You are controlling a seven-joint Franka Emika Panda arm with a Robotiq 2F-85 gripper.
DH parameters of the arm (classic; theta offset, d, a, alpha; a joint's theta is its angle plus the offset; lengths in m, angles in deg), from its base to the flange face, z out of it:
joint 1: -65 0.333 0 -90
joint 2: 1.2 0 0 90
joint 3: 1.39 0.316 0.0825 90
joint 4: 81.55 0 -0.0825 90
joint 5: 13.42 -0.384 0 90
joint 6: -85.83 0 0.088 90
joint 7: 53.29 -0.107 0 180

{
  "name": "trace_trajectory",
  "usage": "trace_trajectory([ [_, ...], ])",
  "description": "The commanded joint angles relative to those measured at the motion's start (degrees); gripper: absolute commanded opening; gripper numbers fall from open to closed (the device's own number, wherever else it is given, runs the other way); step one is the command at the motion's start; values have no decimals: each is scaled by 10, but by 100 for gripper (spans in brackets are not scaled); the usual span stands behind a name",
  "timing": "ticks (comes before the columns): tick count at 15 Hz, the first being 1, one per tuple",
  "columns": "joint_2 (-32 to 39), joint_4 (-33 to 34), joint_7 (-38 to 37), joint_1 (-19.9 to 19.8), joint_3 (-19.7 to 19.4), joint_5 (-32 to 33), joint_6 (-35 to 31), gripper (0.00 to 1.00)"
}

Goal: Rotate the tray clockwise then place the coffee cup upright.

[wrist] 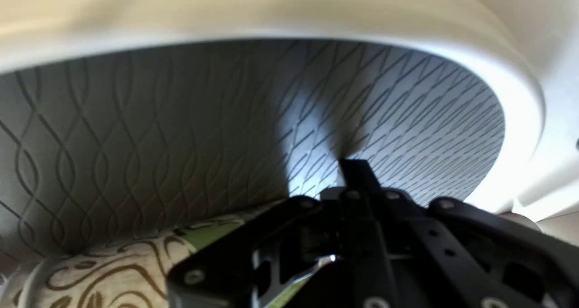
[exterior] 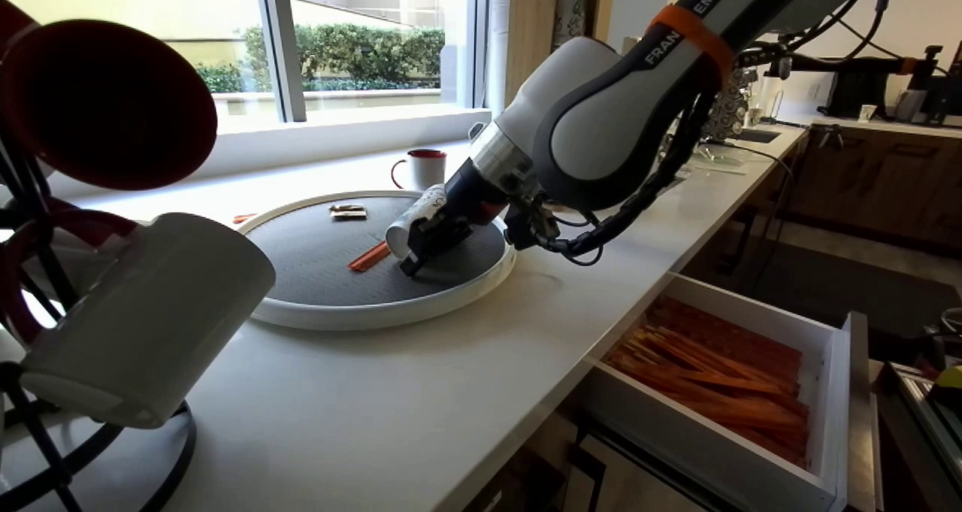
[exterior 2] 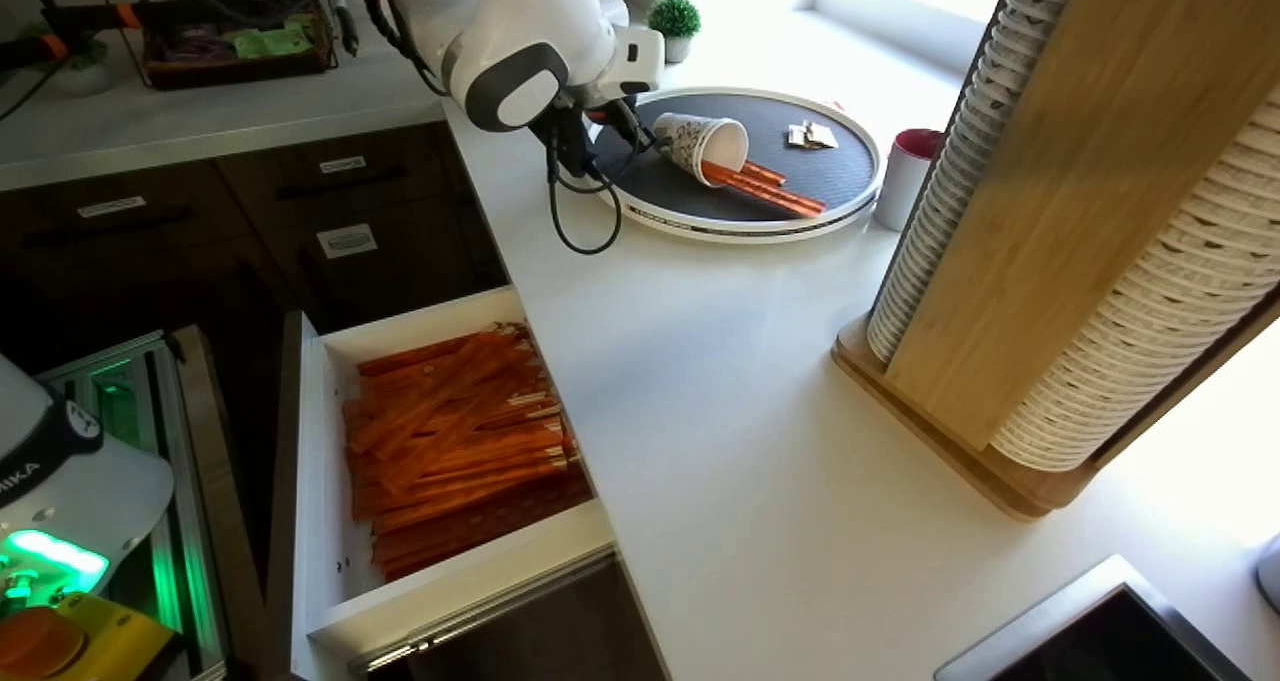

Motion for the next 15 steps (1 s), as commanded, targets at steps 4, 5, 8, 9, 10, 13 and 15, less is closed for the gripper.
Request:
trace_trajectory([
  [4,86,103,36,-4,28,17,56,0],
  [5,94,115,41,-3,32,18,64,0],
  [8,111,144,73,10,32,-7,80,0],
  [9,115,151,78,12,33,-9,84,0],
  [10,116,155,80,15,32,-12,83,0],
  [13,110,150,82,11,50,-26,75,0],
  [15,98,137,81,7,65,-35,68,0],
])
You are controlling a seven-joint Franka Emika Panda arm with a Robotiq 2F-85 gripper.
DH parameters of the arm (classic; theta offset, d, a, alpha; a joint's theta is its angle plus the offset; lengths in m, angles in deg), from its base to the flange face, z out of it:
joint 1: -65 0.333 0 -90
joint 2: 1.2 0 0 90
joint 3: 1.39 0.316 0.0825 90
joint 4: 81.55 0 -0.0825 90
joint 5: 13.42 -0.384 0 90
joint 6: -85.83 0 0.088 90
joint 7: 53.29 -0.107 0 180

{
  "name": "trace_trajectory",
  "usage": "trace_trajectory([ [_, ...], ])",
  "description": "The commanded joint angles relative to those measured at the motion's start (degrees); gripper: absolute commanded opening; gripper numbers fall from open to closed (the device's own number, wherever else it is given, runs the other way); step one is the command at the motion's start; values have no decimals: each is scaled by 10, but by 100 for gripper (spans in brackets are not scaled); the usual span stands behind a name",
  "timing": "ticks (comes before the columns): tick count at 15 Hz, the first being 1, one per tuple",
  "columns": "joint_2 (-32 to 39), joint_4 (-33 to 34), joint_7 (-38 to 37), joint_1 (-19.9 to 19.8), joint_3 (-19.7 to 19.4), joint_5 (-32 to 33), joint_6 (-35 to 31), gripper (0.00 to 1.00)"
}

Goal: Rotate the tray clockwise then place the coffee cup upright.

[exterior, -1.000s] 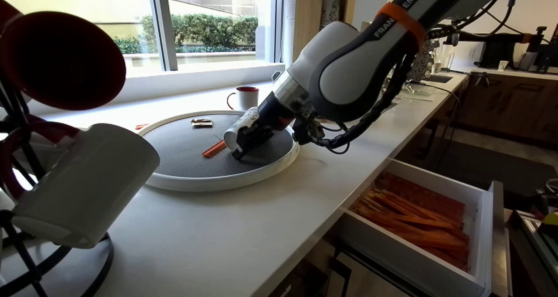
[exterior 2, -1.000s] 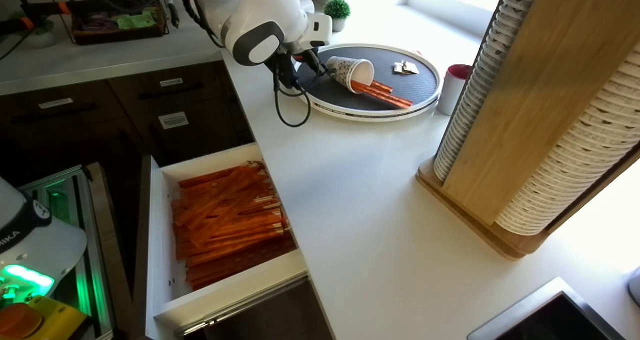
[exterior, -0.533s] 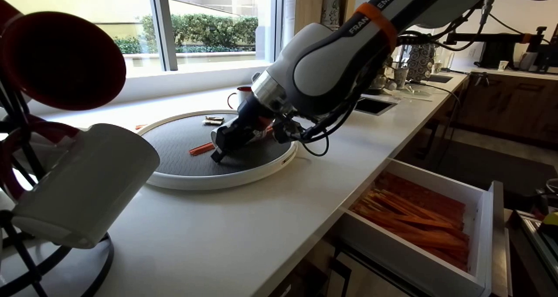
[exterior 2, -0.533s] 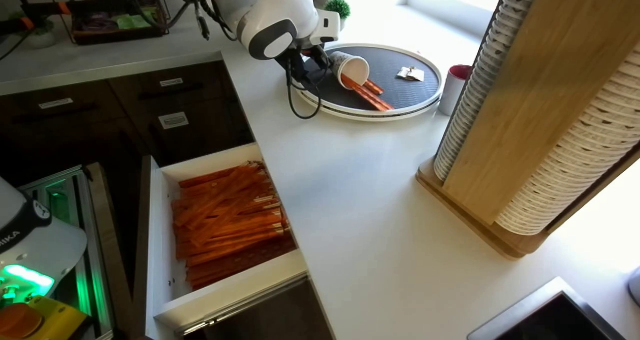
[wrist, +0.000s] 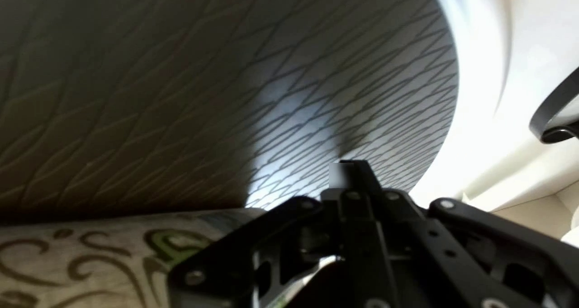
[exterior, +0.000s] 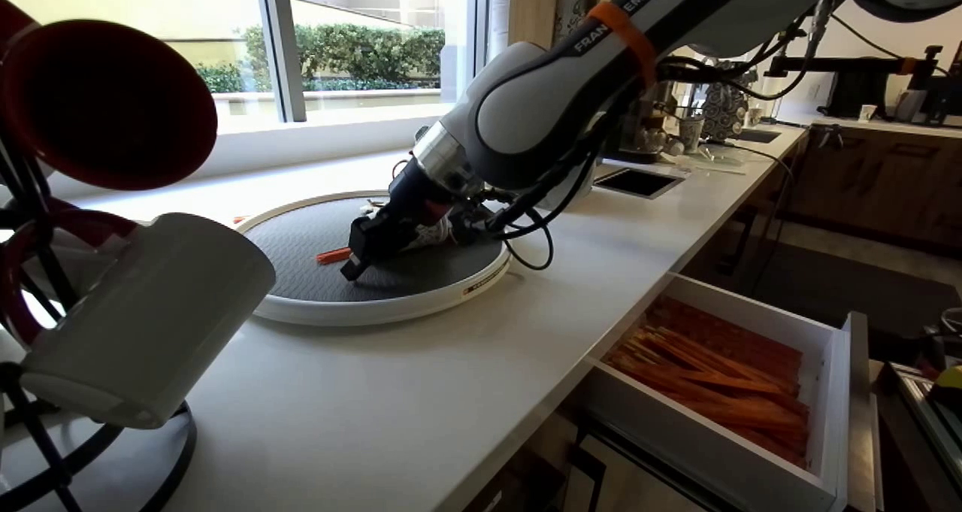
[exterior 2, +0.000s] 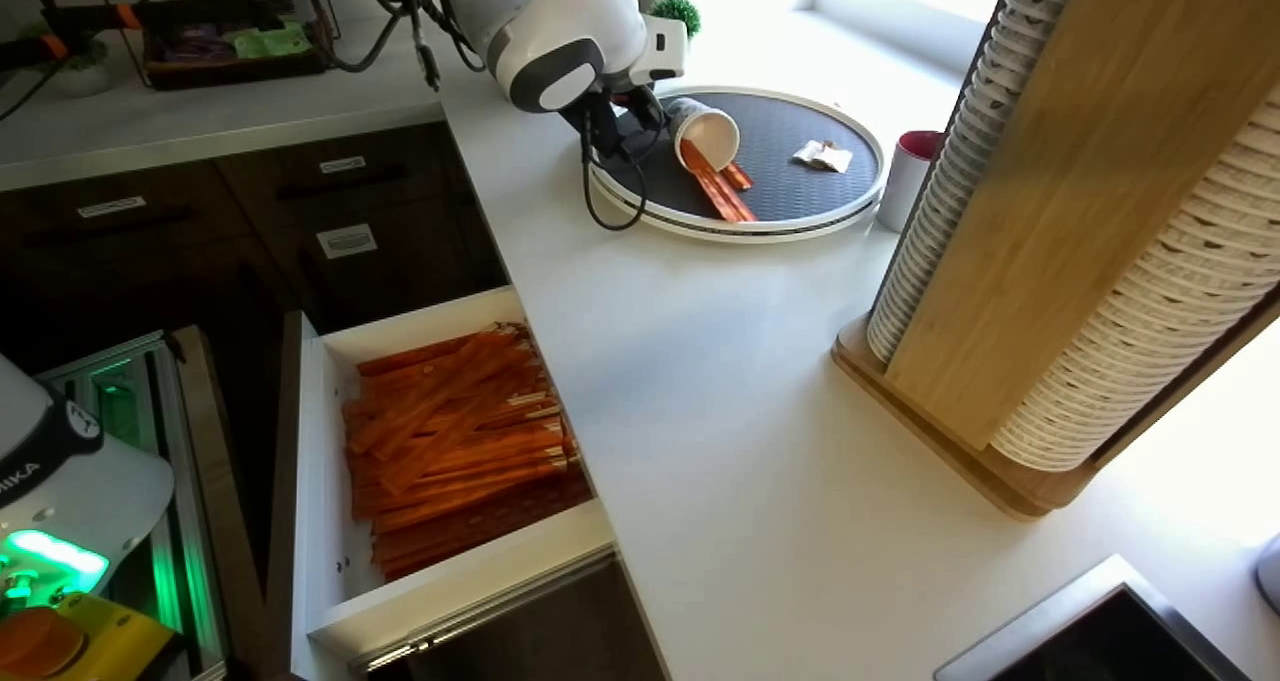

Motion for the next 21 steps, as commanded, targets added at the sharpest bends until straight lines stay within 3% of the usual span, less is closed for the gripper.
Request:
trace_trajectory([
  [1,-12,-13,13,-6,29,-26,-4,0],
  [5,-42,-42,12,-28,80,-38,-31,0],
  [7,-53,-66,2,-69,131,-38,-66,0],
  [11,-82,-129,-14,-189,248,-51,-124,0],
  [15,-122,-175,-21,-345,347,-48,-102,0],
  [17,-142,-186,-23,-422,387,-48,-77,27],
  [21,-116,-179,-42,-556,475,-32,-8,55],
])
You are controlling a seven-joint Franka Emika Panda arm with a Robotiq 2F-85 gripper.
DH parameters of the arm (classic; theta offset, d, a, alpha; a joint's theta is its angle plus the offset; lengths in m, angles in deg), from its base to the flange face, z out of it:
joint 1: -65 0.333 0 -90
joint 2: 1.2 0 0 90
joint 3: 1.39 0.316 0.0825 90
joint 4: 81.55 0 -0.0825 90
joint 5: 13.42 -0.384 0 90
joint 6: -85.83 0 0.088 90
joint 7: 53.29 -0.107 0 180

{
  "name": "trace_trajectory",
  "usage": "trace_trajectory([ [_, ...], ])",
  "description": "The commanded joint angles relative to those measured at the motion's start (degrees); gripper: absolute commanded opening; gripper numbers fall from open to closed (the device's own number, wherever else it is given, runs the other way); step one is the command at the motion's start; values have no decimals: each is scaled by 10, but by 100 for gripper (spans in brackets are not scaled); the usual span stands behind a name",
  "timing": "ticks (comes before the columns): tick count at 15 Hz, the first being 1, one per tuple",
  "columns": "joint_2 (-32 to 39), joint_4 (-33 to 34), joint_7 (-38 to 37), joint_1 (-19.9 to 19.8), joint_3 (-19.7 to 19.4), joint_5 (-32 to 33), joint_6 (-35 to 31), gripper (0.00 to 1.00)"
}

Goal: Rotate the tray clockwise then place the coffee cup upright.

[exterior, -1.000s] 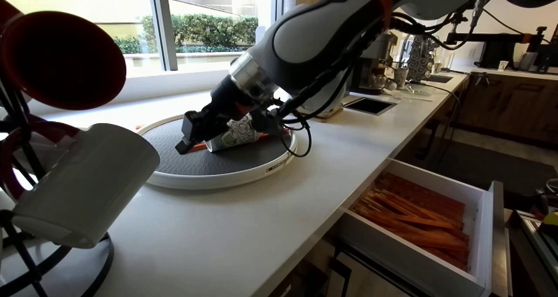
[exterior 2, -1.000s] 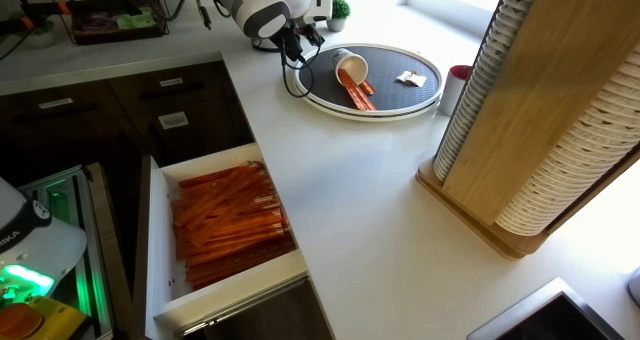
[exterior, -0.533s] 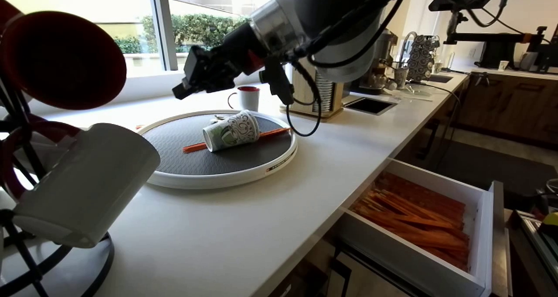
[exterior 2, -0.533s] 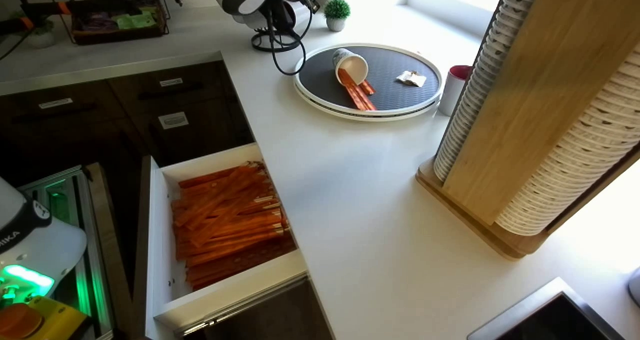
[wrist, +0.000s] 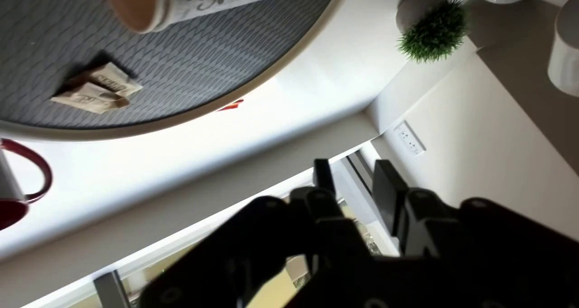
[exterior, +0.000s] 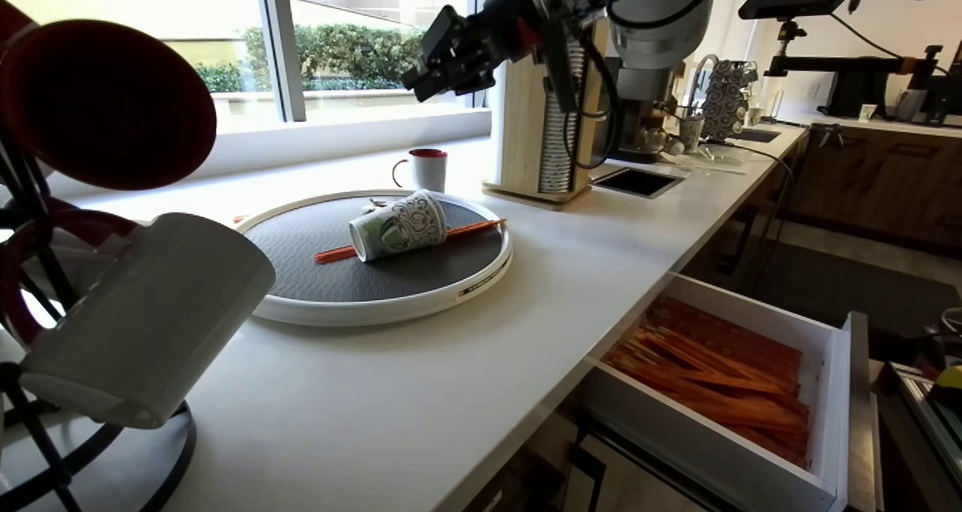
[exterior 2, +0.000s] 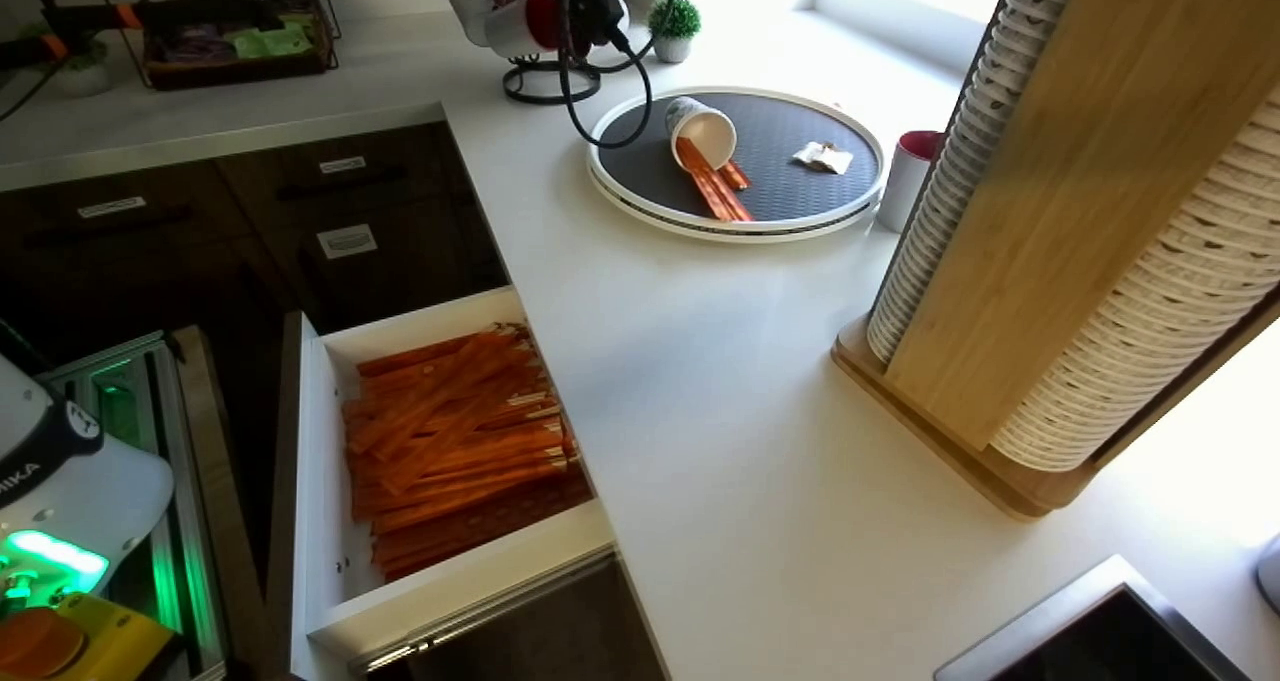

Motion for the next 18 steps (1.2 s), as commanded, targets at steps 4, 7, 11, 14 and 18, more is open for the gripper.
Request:
trace_trajectory([
  [4,58,-39,-15,-200,145,-10,58,85],
  [7,41,-8,-29,-178,107,-3,70,82],
  [11,59,-16,-39,-206,121,-8,88,100],
  [14,88,-19,-31,-196,121,-8,74,100],
  [18,172,-21,-10,-178,108,-3,41,100],
])
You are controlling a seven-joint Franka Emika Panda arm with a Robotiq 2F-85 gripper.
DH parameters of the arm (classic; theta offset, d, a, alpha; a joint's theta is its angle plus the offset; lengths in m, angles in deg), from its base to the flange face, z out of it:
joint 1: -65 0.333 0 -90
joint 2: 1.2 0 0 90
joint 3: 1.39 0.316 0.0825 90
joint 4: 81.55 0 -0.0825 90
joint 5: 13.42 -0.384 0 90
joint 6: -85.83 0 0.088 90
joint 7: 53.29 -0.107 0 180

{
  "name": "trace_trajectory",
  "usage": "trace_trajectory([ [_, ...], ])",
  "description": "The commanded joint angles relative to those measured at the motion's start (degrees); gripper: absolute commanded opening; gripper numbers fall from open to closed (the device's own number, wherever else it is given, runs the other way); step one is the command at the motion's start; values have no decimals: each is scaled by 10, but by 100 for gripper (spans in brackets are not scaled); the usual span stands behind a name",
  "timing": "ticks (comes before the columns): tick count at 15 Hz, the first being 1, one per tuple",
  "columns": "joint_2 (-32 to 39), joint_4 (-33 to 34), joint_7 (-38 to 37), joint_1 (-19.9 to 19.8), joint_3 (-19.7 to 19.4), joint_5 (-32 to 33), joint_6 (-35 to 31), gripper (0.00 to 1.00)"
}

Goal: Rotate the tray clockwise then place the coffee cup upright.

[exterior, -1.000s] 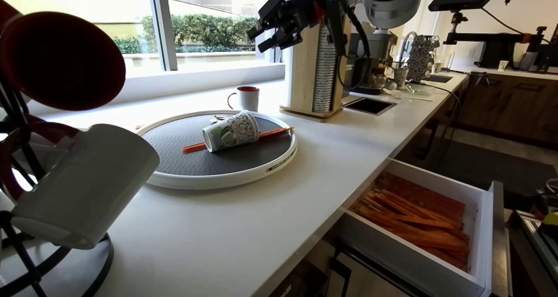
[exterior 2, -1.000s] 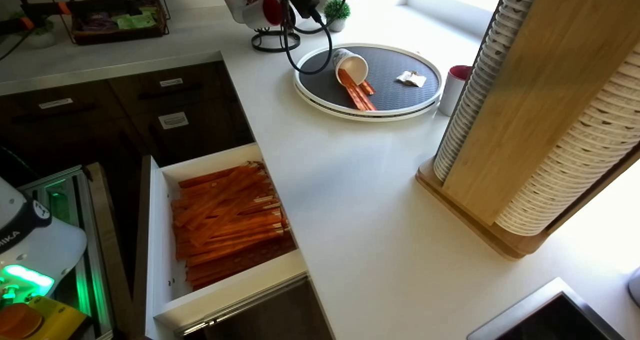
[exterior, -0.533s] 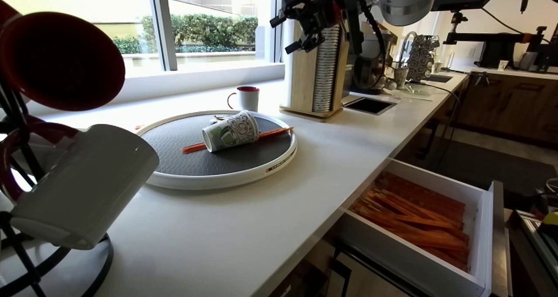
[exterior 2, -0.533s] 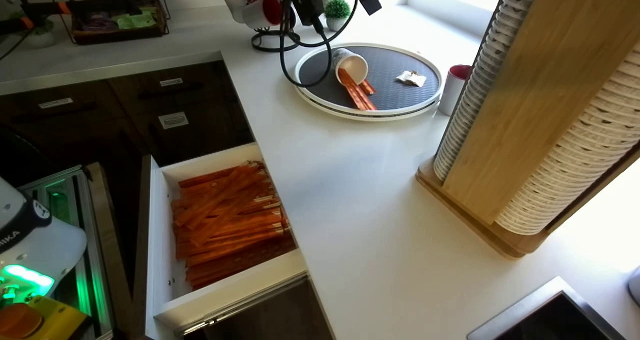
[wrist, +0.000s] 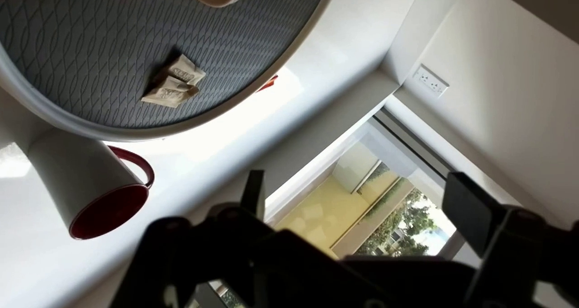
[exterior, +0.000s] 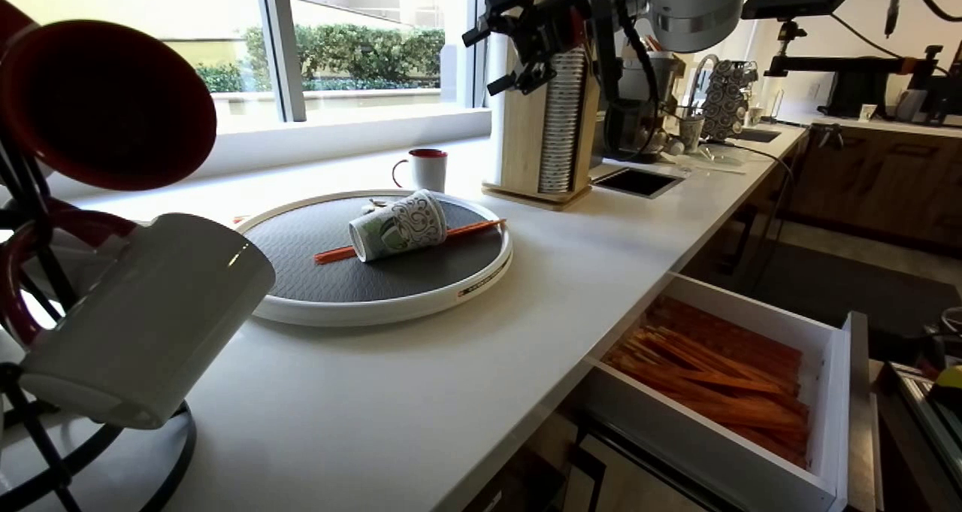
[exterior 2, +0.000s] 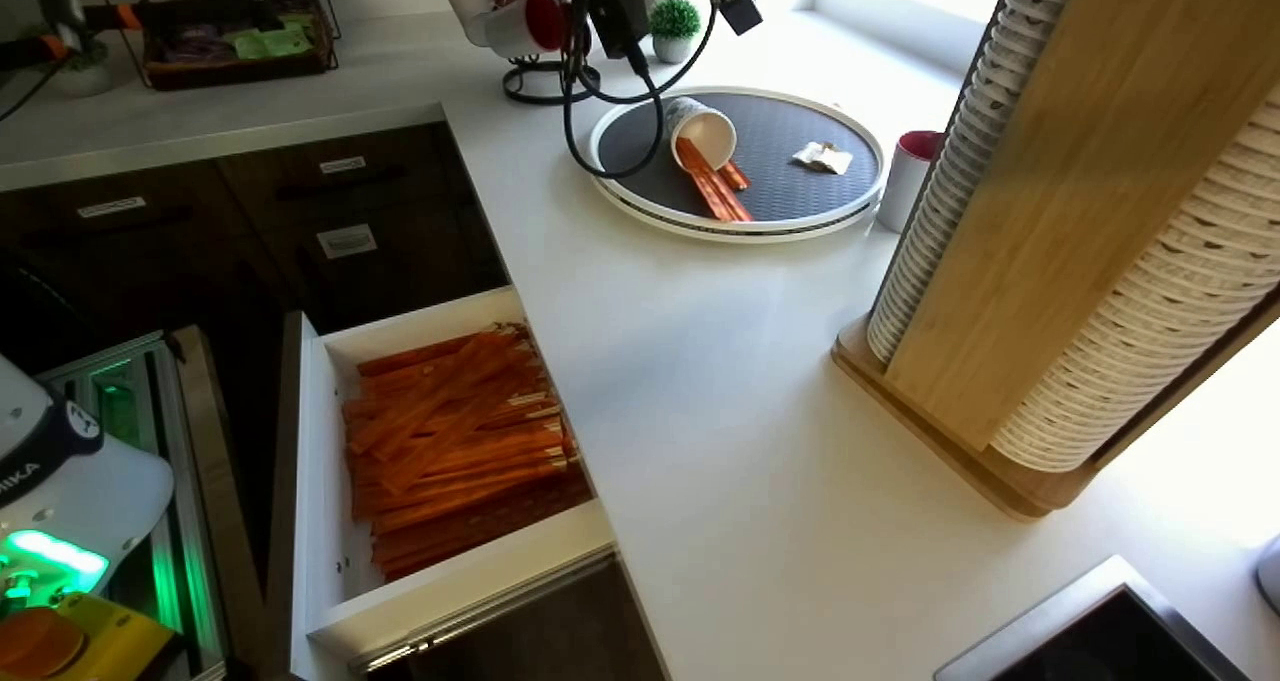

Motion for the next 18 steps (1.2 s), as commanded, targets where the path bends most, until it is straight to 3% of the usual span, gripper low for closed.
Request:
trace_trajectory([
  [1,93,-8,24,10,-6,8,-27,100],
  [6,178,5,32,15,-19,12,-2,100],
  [13,168,10,-13,34,-65,-14,56,100],
  [18,183,5,11,26,-52,-2,35,100],
])
